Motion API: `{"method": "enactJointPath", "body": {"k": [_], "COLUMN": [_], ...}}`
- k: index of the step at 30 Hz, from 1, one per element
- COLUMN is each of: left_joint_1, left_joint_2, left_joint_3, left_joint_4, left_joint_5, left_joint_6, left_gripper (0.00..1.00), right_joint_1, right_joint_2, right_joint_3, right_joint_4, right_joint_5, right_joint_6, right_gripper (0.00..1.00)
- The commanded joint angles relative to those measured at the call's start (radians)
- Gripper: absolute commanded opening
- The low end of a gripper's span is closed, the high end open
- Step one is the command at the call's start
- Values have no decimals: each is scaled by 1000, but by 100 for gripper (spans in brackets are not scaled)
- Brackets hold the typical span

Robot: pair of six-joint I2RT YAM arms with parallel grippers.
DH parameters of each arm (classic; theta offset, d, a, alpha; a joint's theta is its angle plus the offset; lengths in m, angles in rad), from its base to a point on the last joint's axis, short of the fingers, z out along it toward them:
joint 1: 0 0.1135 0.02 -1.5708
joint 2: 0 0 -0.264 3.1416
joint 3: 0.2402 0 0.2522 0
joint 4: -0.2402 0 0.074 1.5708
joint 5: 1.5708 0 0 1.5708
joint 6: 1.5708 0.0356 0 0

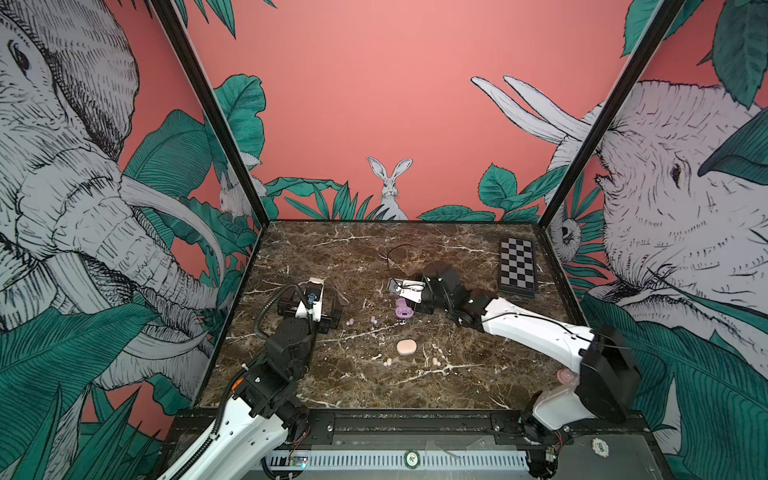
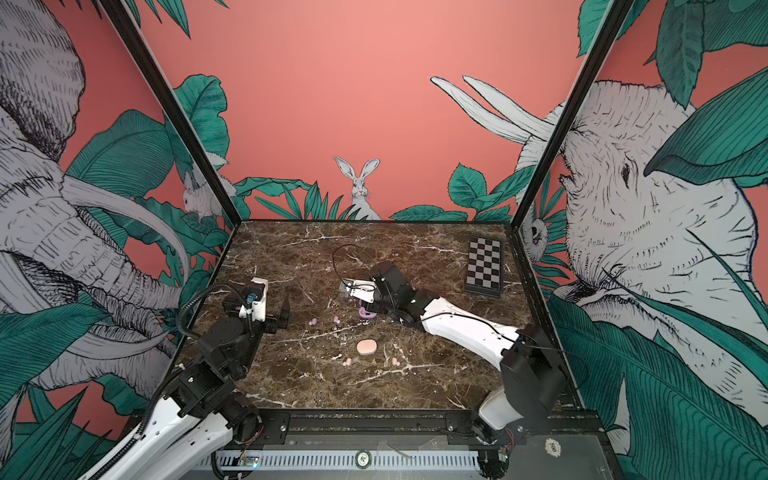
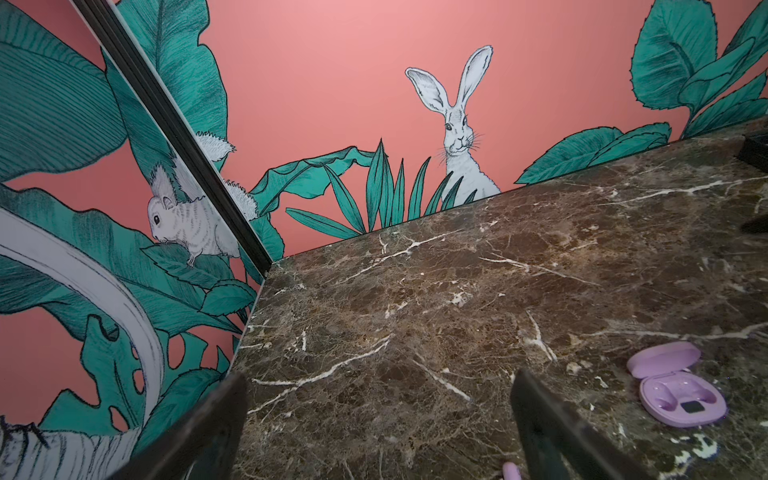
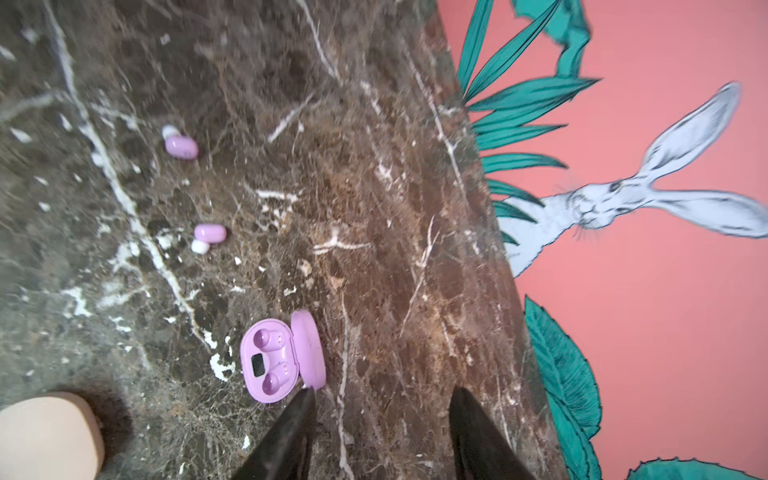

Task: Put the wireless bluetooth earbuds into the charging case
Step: 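Release the lilac case and raise the right gripper away from it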

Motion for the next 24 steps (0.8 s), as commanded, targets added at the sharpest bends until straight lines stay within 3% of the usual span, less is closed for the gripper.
{"method": "enactJointPath", "body": {"k": [1, 7, 12, 14, 20, 24], "left_joint_1": [4, 4, 4, 5, 31, 136], "left_joint_2": [6, -4, 3, 34, 211, 299], "left_joint_3": [13, 40, 98, 133, 329, 402], "left_joint_4": [12, -22, -111, -157, -419, -555], "left_joint_5": [1, 24, 126, 103, 57, 172], "left_joint_6": [4, -53, -135, -183, -297, -389], "left_gripper": [99, 99, 99, 99, 99, 99], "right_joint_1": [2, -7, -10, -22, -31, -23], "right_joint_2": [-130, -287, -396, -422, -452, -351], "right_joint_3": [-30, -51, -65, -48, 50, 191], "right_joint_4": [51, 40, -3, -65, -228, -344], "right_joint_5": [-75, -75, 139, 170, 126, -86], "right_joint_6": [153, 312, 587, 667, 924, 1062], "right_gripper": [75, 98, 98, 98, 98, 98]}}
